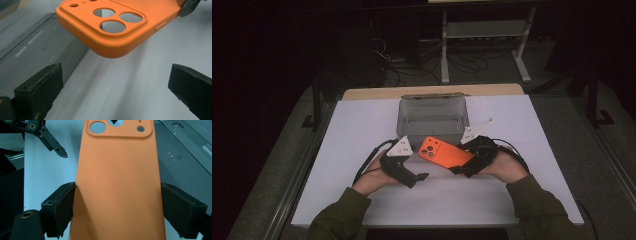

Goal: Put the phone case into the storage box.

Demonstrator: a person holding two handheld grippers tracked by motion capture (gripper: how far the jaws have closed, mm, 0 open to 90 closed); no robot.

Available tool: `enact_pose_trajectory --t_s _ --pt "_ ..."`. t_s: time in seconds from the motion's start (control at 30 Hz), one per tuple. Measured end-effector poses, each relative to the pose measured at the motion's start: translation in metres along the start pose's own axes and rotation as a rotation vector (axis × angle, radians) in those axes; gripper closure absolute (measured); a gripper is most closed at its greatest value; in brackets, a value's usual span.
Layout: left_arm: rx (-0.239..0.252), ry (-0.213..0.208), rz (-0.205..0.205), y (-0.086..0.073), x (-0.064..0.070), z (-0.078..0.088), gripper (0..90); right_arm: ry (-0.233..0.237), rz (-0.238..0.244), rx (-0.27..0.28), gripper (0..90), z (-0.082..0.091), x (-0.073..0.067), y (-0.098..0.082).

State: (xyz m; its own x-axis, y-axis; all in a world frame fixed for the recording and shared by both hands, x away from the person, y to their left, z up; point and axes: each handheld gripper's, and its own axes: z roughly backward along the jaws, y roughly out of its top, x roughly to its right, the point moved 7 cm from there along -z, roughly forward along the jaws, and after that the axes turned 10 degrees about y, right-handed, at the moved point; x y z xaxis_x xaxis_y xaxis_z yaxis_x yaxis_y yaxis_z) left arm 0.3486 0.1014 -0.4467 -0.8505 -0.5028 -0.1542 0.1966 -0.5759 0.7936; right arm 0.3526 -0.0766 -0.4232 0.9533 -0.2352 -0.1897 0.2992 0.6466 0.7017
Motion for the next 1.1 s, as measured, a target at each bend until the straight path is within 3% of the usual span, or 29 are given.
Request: enact_pose_trajectory --t_s 1.1 --pt "-0.033 0.138 -0.315 -0.0091 0.0069 -0.004 0.0 -0.001 -0.003 -0.005 15.7 0.0002 0.001 -0.0011"
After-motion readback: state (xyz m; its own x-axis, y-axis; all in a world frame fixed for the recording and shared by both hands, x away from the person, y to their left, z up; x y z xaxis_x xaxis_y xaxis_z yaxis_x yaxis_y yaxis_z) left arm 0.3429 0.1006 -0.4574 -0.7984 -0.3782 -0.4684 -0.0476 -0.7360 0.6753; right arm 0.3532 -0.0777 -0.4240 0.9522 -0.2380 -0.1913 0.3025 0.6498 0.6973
